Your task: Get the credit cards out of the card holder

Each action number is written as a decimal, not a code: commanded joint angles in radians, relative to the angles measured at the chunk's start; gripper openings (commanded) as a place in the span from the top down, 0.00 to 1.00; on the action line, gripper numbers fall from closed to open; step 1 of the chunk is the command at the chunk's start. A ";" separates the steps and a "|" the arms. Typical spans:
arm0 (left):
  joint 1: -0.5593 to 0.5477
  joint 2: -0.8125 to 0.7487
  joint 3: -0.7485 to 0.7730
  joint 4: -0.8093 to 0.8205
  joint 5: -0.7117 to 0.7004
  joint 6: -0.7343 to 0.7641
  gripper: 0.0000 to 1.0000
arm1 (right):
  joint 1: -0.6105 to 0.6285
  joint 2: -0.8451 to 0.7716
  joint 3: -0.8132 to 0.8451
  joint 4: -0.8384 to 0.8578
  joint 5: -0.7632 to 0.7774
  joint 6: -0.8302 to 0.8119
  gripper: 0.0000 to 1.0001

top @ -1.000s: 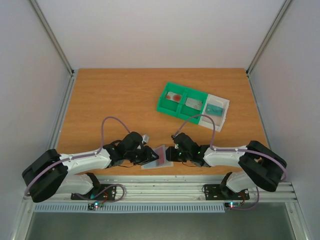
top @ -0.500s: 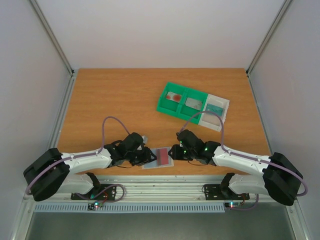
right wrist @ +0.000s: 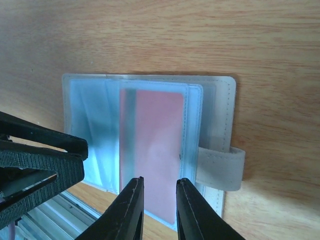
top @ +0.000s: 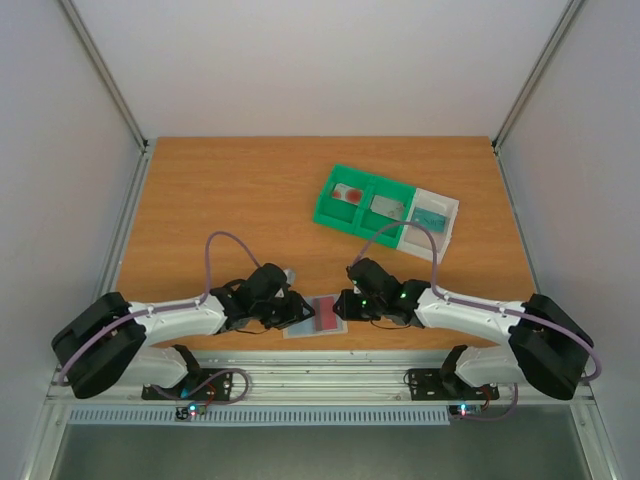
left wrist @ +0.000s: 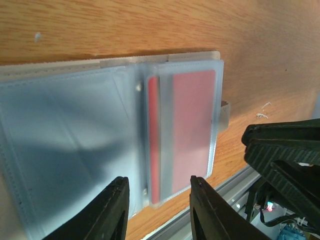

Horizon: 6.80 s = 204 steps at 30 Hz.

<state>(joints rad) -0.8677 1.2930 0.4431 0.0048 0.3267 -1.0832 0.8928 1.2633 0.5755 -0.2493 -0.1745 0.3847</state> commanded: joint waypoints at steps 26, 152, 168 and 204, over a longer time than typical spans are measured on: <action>0.021 0.110 0.003 0.151 0.011 0.027 0.76 | 0.024 0.137 -0.093 0.244 -0.083 0.090 0.78; 0.127 0.158 -0.027 0.310 0.099 -0.032 0.59 | 0.028 0.201 0.030 0.064 0.061 -0.015 0.82; 0.101 0.233 -0.025 0.376 0.094 -0.052 0.67 | 0.028 0.200 -0.029 0.124 0.045 0.027 0.90; 0.102 0.145 -0.041 0.271 0.117 0.019 1.00 | 0.028 0.200 -0.068 0.122 0.109 0.077 0.94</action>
<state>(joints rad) -0.7628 1.4693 0.4095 0.3313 0.4316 -1.1084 0.9192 1.4368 0.5381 -0.0738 -0.1036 0.4488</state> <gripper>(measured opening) 0.007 0.068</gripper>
